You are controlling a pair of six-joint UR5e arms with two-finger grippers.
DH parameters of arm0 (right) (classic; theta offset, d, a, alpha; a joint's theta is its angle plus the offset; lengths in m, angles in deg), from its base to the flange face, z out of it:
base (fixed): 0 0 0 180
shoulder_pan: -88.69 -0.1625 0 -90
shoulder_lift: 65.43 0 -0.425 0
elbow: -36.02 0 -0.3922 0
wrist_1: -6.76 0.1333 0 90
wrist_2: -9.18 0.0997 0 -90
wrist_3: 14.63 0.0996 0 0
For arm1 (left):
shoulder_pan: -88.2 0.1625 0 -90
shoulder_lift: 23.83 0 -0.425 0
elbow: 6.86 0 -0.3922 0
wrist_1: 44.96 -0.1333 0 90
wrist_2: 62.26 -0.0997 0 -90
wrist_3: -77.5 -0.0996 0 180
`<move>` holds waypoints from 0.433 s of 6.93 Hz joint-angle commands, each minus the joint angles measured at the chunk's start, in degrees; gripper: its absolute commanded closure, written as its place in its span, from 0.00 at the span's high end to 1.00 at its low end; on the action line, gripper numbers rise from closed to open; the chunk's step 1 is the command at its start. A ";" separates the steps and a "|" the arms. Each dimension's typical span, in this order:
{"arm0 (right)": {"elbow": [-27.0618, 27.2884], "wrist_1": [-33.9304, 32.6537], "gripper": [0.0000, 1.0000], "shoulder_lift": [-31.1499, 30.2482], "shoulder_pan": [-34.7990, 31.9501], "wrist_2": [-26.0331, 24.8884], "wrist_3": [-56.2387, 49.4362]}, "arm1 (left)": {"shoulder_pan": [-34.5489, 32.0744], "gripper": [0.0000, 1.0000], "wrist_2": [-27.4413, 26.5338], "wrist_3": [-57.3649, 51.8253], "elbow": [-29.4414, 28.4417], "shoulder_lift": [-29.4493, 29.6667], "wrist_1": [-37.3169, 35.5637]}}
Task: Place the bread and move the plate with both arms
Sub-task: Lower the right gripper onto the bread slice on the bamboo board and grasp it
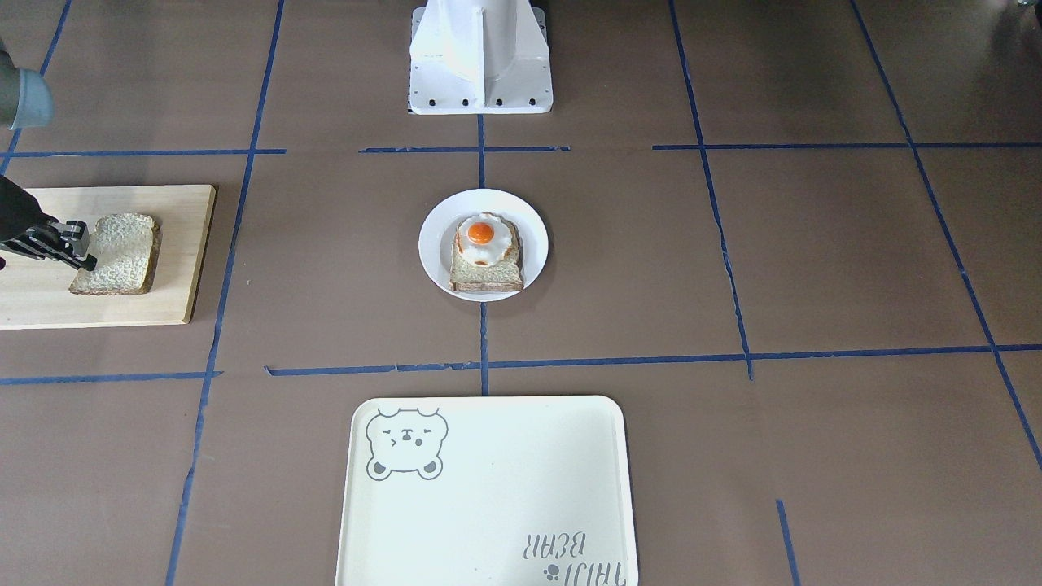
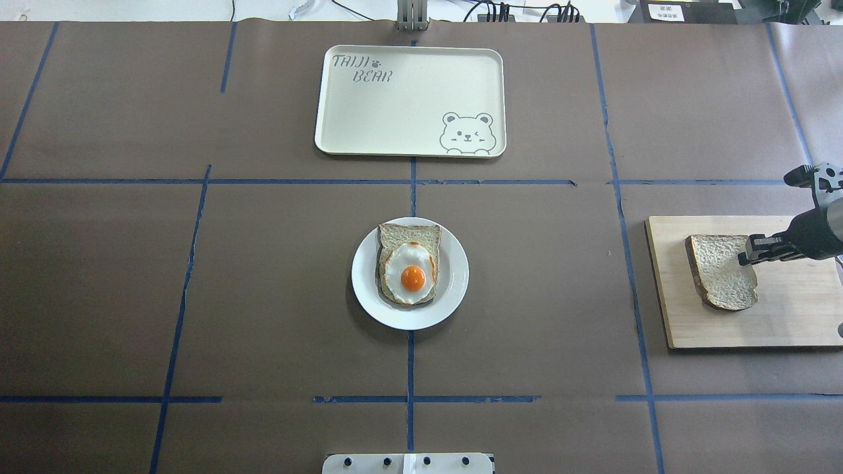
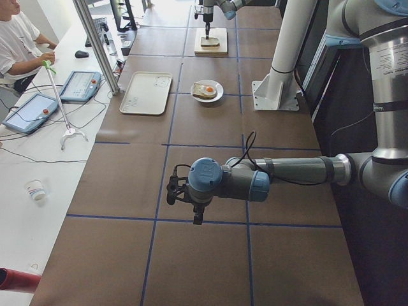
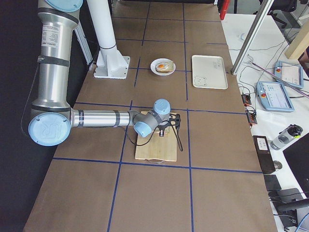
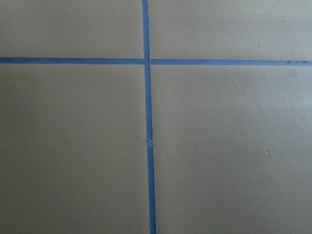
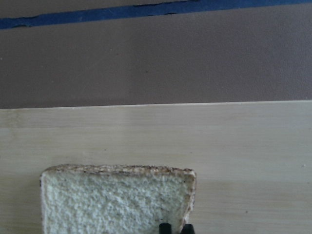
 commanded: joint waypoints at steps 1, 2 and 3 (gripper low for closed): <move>0.27 0.06 0.00 -0.36 -0.09 0.43 -0.18 | 0.00 1.00 0.00 0.09 0.00 0.00 -0.12; 0.36 0.14 0.00 -0.37 -0.09 0.87 -0.18 | 0.00 1.00 0.00 0.09 0.09 0.09 -0.12; 1.75 -0.03 0.00 -0.37 -0.09 0.96 -0.18 | 0.00 1.00 0.00 0.09 0.09 0.00 -0.03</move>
